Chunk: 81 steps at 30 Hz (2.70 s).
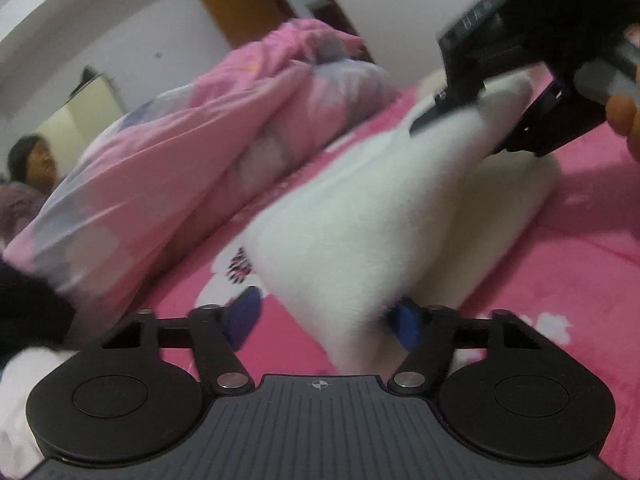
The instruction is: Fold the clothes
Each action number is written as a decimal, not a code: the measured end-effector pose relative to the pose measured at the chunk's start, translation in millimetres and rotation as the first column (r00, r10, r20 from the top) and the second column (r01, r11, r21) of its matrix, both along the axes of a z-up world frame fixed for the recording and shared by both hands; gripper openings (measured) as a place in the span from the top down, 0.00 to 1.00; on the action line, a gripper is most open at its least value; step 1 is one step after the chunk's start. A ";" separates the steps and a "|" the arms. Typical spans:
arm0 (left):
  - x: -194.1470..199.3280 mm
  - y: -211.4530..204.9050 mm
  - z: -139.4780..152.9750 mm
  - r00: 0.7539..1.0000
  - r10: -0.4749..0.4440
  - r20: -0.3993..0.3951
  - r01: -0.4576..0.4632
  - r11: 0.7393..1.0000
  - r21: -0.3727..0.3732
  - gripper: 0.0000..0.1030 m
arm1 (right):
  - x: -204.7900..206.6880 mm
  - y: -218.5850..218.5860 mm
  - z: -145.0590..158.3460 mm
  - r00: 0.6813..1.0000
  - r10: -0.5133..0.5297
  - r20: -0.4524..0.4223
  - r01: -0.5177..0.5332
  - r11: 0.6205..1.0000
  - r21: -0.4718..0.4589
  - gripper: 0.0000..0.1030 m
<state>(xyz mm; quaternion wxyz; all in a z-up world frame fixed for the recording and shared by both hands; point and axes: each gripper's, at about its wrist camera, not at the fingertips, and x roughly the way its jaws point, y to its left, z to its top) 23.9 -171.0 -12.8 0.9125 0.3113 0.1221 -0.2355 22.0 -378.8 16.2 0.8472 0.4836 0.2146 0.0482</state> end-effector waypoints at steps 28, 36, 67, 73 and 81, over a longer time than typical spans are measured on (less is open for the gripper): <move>0.8 35.4 -10.8 0.987 0.044 -0.154 -0.064 0.990 -0.123 0.58 | -7.1 -9.3 -20.3 0.986 0.161 0.046 -0.160 0.987 -0.018 0.67; -13.0 82.9 16.0 0.981 -0.053 -0.188 0.012 0.976 -0.215 0.52 | -66.7 -47.6 -9.6 0.999 -0.005 0.043 0.005 1.000 -0.014 0.43; 20.3 11.0 -0.3 0.971 -0.193 -0.142 0.147 0.948 -0.281 0.47 | 17.8 71.6 33.3 0.992 0.100 -0.080 -0.119 0.501 -0.857 0.81; 21.6 20.6 -3.0 0.965 -0.215 -0.152 0.149 0.923 -0.356 0.45 | 40.9 62.5 82.4 0.989 0.097 -0.110 -0.146 0.553 -0.820 0.84; 18.0 21.3 -4.3 0.963 -0.214 -0.161 0.146 0.923 -0.355 0.45 | 121.1 72.7 29.7 0.954 0.080 -0.289 -0.297 0.393 -0.870 0.85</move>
